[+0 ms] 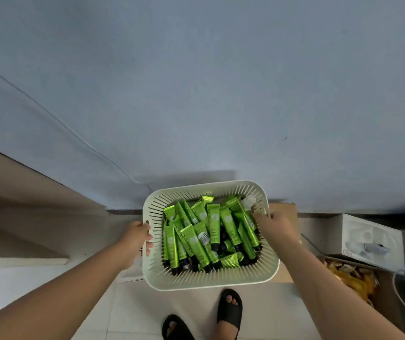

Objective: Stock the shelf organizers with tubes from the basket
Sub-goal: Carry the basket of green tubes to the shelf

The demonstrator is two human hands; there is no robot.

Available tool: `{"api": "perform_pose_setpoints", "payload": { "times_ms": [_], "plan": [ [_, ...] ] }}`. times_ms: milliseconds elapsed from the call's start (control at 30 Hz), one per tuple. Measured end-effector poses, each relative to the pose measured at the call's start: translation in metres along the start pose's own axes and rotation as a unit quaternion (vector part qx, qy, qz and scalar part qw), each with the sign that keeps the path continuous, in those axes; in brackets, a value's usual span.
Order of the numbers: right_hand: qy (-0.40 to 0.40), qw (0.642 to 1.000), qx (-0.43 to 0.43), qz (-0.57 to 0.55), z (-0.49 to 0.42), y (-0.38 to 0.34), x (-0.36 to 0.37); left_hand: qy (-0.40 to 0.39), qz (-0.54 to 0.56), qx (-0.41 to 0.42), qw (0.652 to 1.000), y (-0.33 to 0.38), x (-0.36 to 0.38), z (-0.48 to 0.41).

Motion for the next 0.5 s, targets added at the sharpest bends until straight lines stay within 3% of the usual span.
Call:
{"api": "perform_pose_setpoints", "payload": {
  "times_ms": [233, 500],
  "plan": [
    [-0.058, 0.995, -0.081, 0.025, 0.104, -0.107, 0.028, 0.044, 0.063, 0.020, 0.997, -0.007, -0.143, 0.094],
    [-0.147, 0.957, -0.211, 0.131, 0.231, -0.237, 0.118, 0.160, 0.188, 0.003, 0.969, -0.082, -0.303, 0.234]
  ]
}}
Point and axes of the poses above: each hand's wrist, its own z-axis away from the middle knuckle, its own x-axis out of the palm, y = z × x, the point moved 6 cm from there along -z, towards the middle knuckle, and after that the axes turned 1 degree about -y, right-handed, at the moved point
